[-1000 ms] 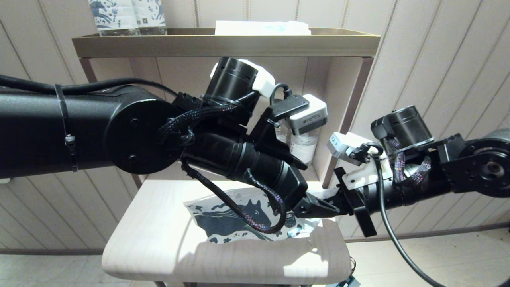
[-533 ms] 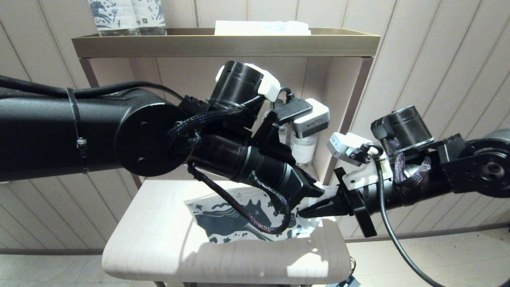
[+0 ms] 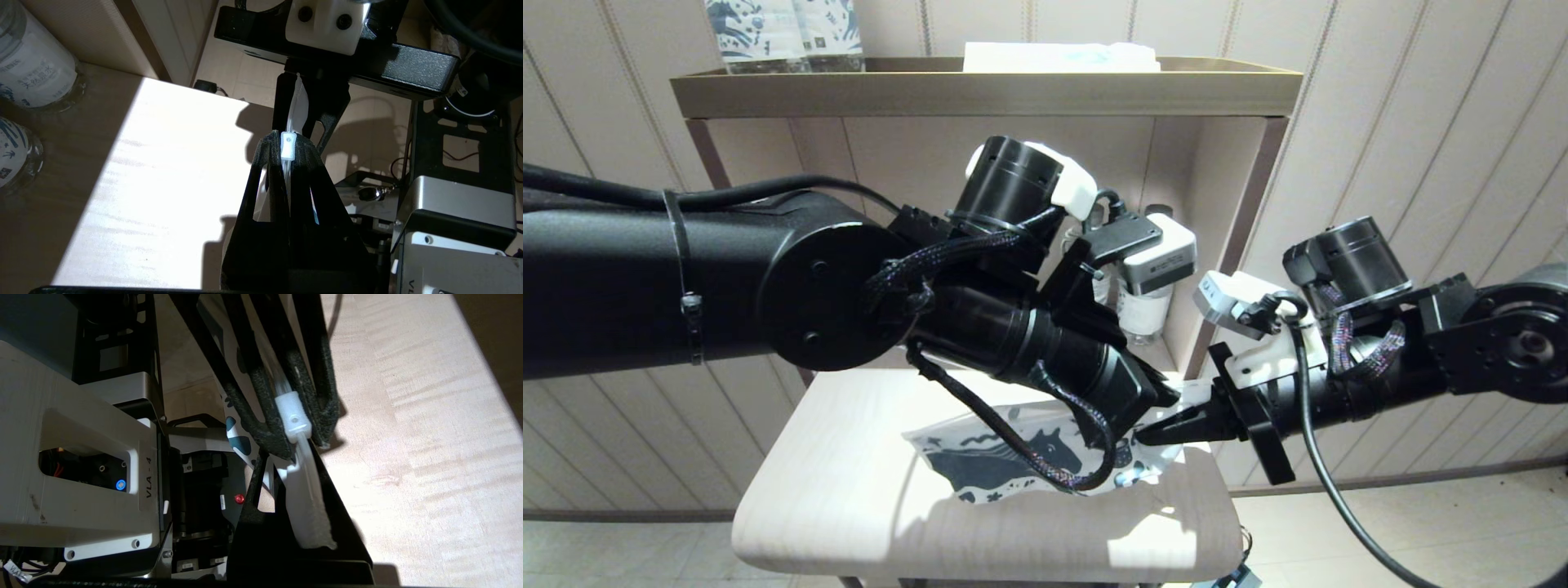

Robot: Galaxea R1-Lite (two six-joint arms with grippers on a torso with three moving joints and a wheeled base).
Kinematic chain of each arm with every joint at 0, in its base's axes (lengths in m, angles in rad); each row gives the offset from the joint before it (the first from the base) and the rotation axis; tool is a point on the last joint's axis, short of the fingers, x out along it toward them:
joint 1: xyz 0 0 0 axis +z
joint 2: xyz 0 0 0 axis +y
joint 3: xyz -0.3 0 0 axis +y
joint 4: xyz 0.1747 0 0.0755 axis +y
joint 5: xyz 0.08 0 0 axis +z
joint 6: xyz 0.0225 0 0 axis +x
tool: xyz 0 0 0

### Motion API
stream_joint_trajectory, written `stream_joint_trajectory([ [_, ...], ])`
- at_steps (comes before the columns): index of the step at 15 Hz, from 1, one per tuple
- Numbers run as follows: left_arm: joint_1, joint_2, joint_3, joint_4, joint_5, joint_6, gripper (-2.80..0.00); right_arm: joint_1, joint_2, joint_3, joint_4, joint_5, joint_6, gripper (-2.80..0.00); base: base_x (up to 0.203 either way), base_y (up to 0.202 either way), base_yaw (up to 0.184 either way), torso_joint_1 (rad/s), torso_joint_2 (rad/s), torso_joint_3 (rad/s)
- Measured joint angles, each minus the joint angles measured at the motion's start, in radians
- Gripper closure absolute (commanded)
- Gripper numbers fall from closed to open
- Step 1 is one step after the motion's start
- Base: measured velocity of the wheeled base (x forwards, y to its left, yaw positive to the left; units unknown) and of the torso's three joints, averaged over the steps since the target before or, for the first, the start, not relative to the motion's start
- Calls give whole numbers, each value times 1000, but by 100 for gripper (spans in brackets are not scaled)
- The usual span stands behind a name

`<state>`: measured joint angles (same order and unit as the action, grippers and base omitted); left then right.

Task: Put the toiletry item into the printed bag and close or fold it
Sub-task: Close the strorage bag and place it on the desk

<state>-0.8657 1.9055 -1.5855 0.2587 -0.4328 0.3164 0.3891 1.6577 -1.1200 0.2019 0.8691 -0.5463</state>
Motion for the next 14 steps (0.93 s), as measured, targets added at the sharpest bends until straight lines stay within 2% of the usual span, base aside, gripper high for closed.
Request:
stream_joint_trajectory([
  [2, 12, -25, 39, 1, 2, 2, 0, -8, -1, -1, -1, 0, -1, 0, 0, 0, 0, 0, 0, 0],
  [6, 92, -87, 126, 0, 1, 27, 0, -15, -1, -2, -2, 0, -3, 0, 0, 0, 0, 0, 0, 0],
  [14, 199, -191, 256, -5, -4, 34, 0, -19, -7, -1, -1, -1, -3, 0, 0, 0, 0, 0, 0, 0],
])
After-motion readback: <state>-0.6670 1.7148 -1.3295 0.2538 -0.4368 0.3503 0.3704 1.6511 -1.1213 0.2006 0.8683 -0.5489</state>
